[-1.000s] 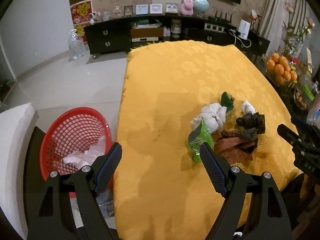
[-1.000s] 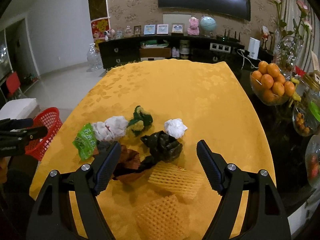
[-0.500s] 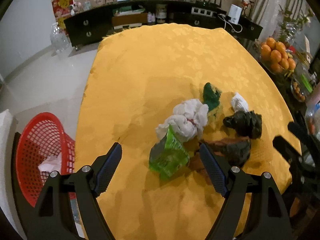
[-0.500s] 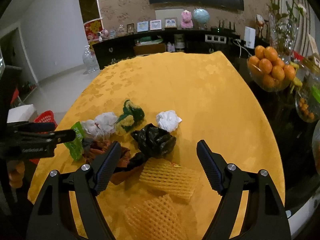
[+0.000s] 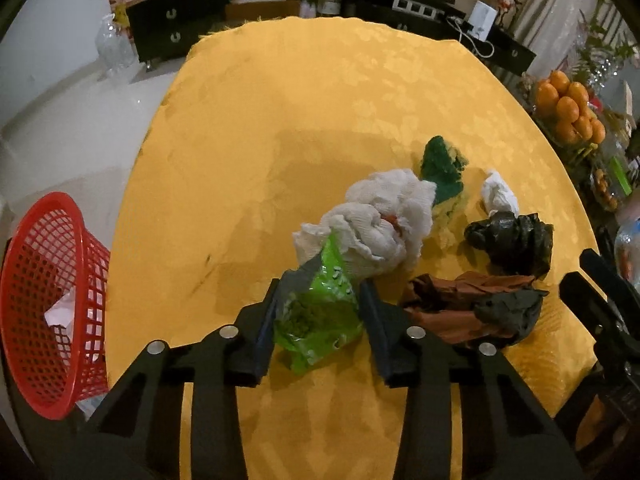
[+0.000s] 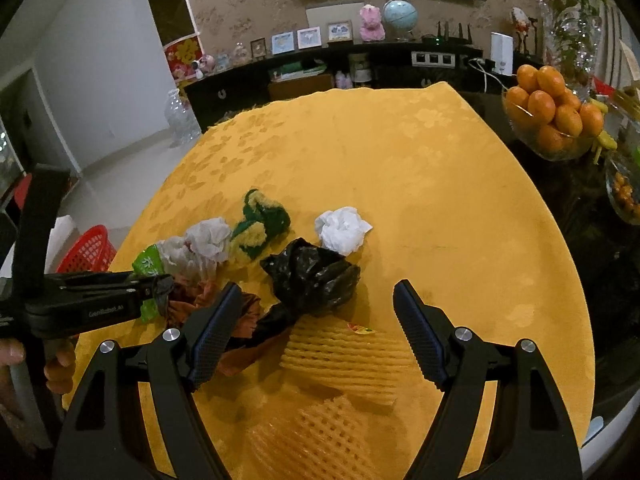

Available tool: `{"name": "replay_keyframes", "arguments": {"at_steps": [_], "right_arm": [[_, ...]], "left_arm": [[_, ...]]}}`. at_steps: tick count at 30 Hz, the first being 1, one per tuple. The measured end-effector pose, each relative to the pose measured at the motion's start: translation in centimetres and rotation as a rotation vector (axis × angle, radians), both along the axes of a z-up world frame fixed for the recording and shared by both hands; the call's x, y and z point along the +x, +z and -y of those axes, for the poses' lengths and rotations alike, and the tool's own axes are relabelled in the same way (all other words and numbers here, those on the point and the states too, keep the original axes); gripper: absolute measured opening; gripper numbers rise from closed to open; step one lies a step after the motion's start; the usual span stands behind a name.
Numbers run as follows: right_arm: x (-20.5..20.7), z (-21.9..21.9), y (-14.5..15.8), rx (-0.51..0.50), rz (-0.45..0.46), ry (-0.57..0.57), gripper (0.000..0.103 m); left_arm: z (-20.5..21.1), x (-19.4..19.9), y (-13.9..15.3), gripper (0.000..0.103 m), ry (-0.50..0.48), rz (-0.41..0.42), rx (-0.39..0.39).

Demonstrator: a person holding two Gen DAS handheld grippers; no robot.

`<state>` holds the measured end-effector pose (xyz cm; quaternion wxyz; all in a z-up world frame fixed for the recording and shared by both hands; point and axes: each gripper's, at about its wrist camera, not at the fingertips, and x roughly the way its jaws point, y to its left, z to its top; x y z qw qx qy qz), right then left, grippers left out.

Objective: Collect trash
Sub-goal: 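Grasp the green snack packet with the left gripper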

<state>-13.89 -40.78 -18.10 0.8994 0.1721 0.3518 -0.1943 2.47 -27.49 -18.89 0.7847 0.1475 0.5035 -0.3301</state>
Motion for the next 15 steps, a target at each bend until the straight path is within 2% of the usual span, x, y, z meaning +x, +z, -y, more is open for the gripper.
{"name": "replay_keyframes", "arguments": {"at_steps": [7,11,15], "right_arm": [[0.5,-0.5,-0.3,-0.004,-0.009,0.018,0.075],[0.6,-0.8,-0.3,-0.014,-0.011,0.028,0.075],[0.8,-1.2,-0.6,-0.035,-0.033,0.035,0.075]], "left_arm": [[-1.5,-1.0,1.4,0.036,-0.003,0.060,-0.011],[-3.2,-1.9,2.8,0.036,-0.001,0.125,-0.007],[-5.5,-2.2,4.0,0.036,0.029,0.147,-0.033]]}}
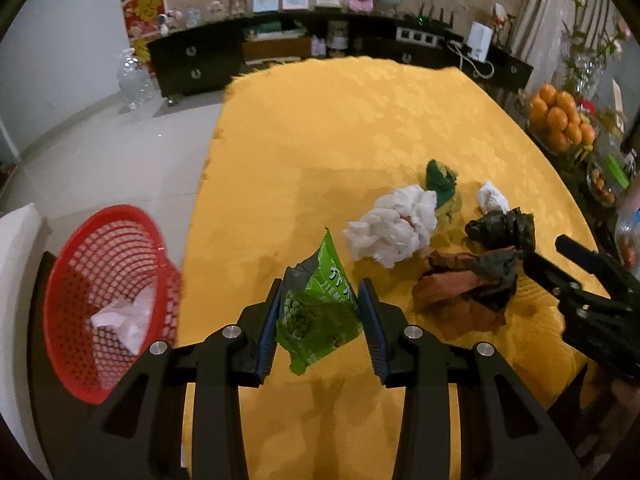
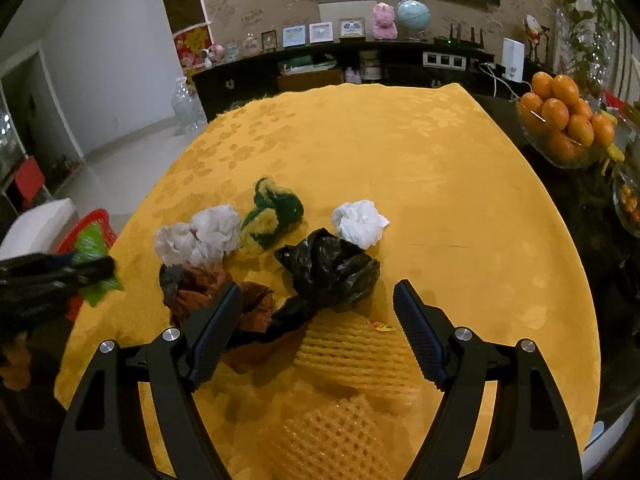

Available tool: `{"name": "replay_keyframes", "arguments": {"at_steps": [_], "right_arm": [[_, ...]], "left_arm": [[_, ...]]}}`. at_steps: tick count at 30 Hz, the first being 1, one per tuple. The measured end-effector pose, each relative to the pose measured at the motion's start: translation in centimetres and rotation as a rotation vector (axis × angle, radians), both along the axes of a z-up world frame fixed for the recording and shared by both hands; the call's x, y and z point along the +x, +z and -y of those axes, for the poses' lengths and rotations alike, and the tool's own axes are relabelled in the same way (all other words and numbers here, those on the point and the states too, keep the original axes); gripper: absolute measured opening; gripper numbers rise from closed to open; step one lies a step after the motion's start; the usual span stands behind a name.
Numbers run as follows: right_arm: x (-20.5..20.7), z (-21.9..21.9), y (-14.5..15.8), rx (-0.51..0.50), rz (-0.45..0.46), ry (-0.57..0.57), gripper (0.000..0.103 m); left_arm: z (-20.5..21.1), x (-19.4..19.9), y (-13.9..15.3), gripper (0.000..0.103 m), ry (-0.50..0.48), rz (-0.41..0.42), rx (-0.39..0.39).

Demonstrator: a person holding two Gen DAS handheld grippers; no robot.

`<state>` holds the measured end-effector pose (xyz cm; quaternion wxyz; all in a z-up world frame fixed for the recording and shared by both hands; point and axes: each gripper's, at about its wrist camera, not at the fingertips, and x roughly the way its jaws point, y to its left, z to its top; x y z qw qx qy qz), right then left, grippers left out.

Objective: Collect trash
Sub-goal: 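Carry the green packet toward the wastebasket while the right gripper grasps the brown cloth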

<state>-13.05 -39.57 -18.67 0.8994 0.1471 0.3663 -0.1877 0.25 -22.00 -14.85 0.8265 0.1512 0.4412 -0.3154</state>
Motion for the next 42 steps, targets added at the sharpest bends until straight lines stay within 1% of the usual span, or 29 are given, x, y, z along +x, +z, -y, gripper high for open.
{"name": "replay_keyframes", "arguments": {"at_steps": [5,7,10,15,18,22,29,30,31,32,36,42], "right_arm": [[0.0,-0.9,0.4,-0.025,-0.009,0.018,0.075],[0.0,-1.6,1.0,-0.034,0.003,0.043,0.075],[0.7,-3.0,1.8,-0.050,0.009,0.102,0.075],[3.2,-5.1,1.5,-0.062,-0.038,0.204,0.075],[4.9,-5.8,0.6,-0.052,-0.073,0.233,0.075],[6.8,-6.0,-0.7,-0.038,-0.117,0.237,0.075],[8.0,-6.5,-1.4,-0.109,-0.158,0.224,0.075],[8.2,-6.4,-1.6,-0.113,-0.167,0.221,0.072],[8.4,-6.2,-2.0,-0.095,-0.189,0.218,0.070],[8.5,-6.0,-2.3,-0.084,-0.194,0.214,0.069],[8.3,-5.6,-2.1,-0.067,-0.179,0.201,0.064],[7.6,-5.3,-0.4,-0.027,-0.128,0.192,0.063]], "left_arm": [[-2.6,-0.1,1.2,0.036,0.041,0.014,-0.029],[-3.5,0.0,1.5,0.036,0.053,0.022,-0.034],[-4.9,0.4,1.5,0.036,0.084,0.011,-0.051],[-7.0,1.0,1.1,0.036,0.131,-0.025,-0.079],[-8.2,1.0,1.1,0.036,0.149,-0.032,-0.091],[-9.6,1.3,0.6,0.036,0.172,-0.054,-0.095],[-11.0,1.3,-0.2,0.036,0.201,-0.080,-0.099],[-11.1,1.2,-0.2,0.036,0.201,-0.080,-0.098],[-11.1,1.2,-0.2,0.036,0.199,-0.080,-0.098],[-11.0,1.1,-0.2,0.036,0.197,-0.079,-0.098],[-11.1,0.9,0.1,0.036,0.196,-0.066,-0.098],[-11.3,1.0,0.6,0.036,0.206,-0.052,-0.098]]}}
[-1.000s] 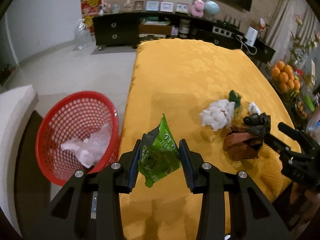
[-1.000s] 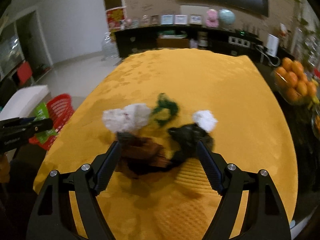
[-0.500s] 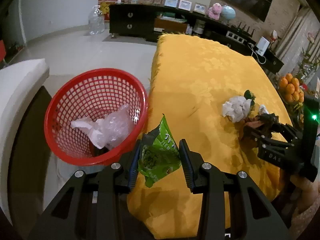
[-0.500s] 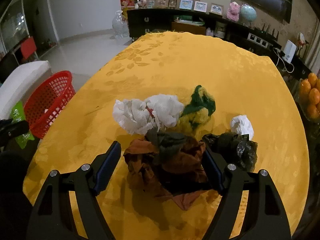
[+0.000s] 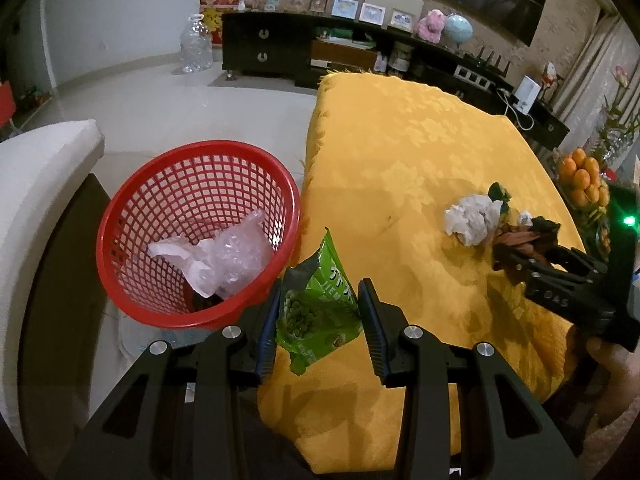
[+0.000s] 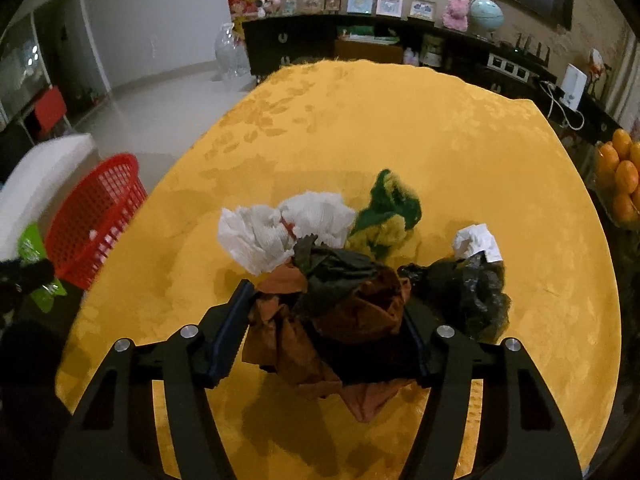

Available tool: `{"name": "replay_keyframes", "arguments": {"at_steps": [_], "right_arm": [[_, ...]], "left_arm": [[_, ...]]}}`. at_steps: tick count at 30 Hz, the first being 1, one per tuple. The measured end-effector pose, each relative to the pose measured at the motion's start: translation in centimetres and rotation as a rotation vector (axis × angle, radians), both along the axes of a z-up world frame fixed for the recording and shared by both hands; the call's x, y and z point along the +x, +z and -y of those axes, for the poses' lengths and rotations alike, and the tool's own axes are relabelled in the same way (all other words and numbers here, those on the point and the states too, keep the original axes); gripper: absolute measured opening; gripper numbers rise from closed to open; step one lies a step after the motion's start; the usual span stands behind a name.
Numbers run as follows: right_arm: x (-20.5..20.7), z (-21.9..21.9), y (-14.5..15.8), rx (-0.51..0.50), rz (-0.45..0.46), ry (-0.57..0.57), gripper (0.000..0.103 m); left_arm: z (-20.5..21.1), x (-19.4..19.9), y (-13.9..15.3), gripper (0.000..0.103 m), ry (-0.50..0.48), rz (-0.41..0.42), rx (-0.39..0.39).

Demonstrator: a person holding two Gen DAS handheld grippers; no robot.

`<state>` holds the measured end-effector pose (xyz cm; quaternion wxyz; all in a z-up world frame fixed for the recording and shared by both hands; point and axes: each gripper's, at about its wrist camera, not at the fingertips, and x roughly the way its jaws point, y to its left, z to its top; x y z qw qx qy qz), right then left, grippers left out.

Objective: Collect trash
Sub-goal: 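Carry the green packet toward the wastebasket while the right gripper grasps the brown cloth, then carry the green packet over the wastebasket while the right gripper carries the brown cloth there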

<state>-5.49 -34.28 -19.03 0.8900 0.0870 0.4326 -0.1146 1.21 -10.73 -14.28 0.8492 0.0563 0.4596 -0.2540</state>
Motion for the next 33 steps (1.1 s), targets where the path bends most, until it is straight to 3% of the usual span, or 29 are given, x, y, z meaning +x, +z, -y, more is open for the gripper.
{"name": "replay_keyframes", "arguments": {"at_steps": [19,33], "right_arm": [[-1.5,-1.0,8.8,0.001,0.159,0.014,0.063],[-0.6,-2.0,12.3,-0.011,0.225,0.037,0.063]], "left_arm": [[-0.6,0.7,5.8,0.036,0.038,0.159,0.005],[-0.8,1.1,9.2,0.036,0.060,0.243,-0.001]]}}
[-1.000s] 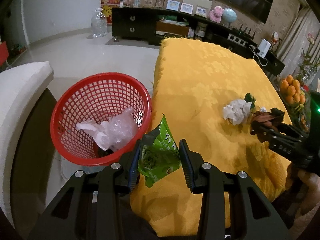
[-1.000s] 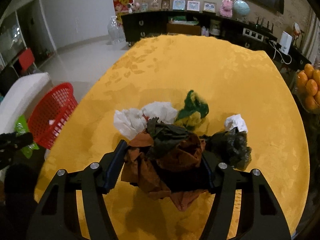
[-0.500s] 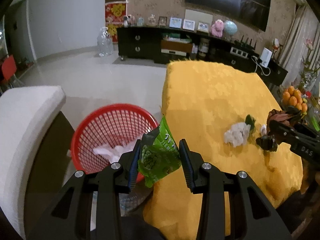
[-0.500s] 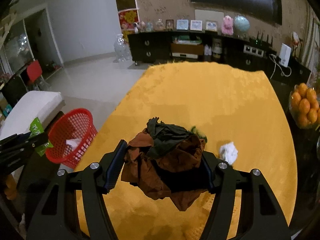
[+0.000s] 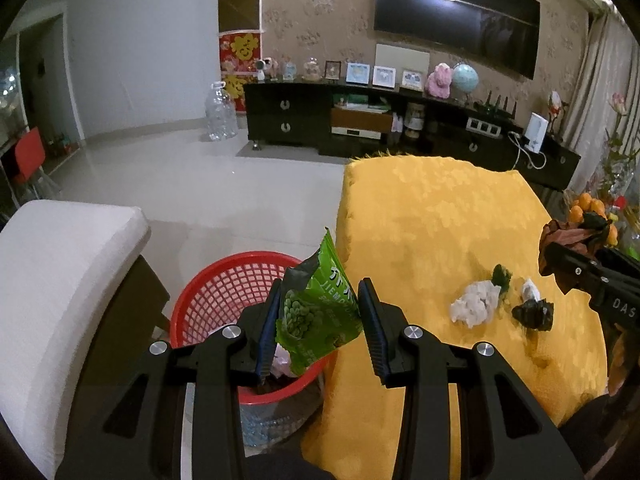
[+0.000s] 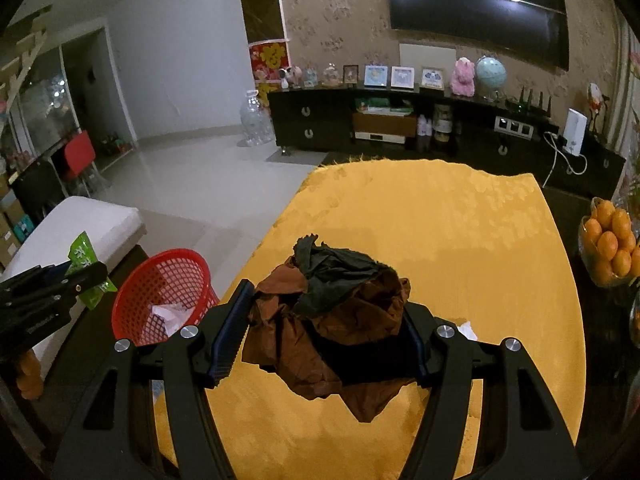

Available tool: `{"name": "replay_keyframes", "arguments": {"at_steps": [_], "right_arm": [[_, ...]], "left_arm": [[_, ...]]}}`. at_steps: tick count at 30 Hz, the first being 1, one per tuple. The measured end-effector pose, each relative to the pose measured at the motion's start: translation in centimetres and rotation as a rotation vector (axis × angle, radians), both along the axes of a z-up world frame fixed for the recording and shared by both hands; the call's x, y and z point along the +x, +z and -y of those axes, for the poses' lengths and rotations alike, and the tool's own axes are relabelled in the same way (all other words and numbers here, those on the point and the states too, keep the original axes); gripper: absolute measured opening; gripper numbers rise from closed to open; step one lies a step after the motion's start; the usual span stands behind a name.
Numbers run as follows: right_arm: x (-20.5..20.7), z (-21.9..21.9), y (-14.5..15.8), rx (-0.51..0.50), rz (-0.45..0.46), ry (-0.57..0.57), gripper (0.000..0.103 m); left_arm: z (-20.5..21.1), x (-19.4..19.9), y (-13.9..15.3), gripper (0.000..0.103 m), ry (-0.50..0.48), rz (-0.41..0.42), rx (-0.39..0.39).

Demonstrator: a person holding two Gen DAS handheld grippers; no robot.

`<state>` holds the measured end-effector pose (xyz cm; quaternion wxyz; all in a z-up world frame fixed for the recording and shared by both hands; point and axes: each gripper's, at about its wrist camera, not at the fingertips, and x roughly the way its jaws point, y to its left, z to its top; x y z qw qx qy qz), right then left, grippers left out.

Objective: Collect trash
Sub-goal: 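Carry the green packet over the wastebasket while the right gripper carries the brown cloth there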

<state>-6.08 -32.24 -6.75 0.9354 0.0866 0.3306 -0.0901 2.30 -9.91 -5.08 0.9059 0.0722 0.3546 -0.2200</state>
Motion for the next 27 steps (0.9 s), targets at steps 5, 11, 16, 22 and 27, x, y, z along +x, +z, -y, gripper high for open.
{"name": "replay_keyframes", "arguments": {"at_steps": [5,11,16,22,27], "right_arm": [[0.5,-0.5,0.6,-0.009,0.008,0.011,0.063],[2.1,-1.9,1.3,-0.026,0.009,0.049,0.063],[3.9,-3.8,1.9,-0.037,0.010,0.100,0.063],[6.6,-7.1,2.5,-0.045,0.015,0.183,0.063],[8.7,-9.5,2.7,-0.035,0.014,0.243,0.063]], "left_arm": [[-0.6,0.4,0.3,0.036,0.022,0.007,-0.003],[-2.0,1.2,0.8,0.036,0.059,0.014,-0.011],[-3.5,2.2,1.0,0.036,0.097,0.013,-0.014],[-5.4,3.0,0.7,0.036,0.133,0.000,-0.016],[-6.8,3.9,0.1,0.036,0.158,-0.018,-0.016]]}}
